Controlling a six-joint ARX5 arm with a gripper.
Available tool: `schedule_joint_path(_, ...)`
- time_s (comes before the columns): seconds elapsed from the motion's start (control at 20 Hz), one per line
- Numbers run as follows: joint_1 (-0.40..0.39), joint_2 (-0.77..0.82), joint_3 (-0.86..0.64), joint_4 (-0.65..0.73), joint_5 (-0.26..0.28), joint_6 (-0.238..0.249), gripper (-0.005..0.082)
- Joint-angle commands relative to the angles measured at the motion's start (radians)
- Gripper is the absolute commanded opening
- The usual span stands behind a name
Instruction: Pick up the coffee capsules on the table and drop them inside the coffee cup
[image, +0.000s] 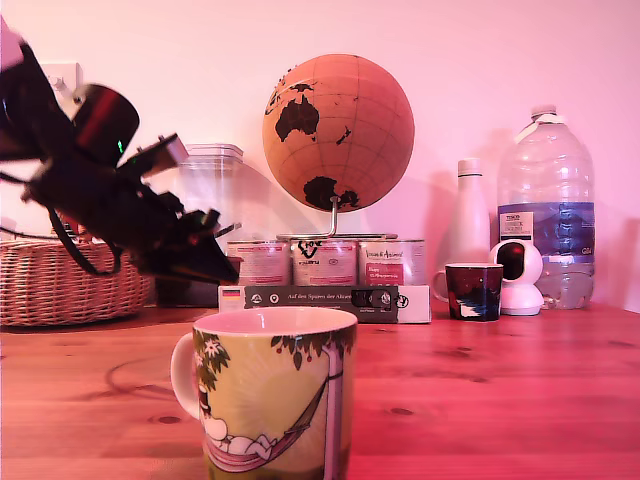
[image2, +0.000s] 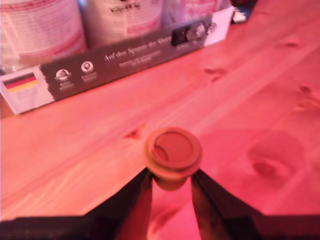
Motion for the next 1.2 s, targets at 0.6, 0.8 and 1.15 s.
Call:
schedule_joint_path(0.6,-0.079,-0.211,-0.185,-0.026,0.051,-0.018,0.0197)
schedule_joint_path(0.8,-0.106,-0.315,-0.289,0.005,0.052,-0.032,0.0197)
schedule_joint_path(1.15,-0.143,-0.52,-0.473,0.027,0.054,-0.077,0.0197)
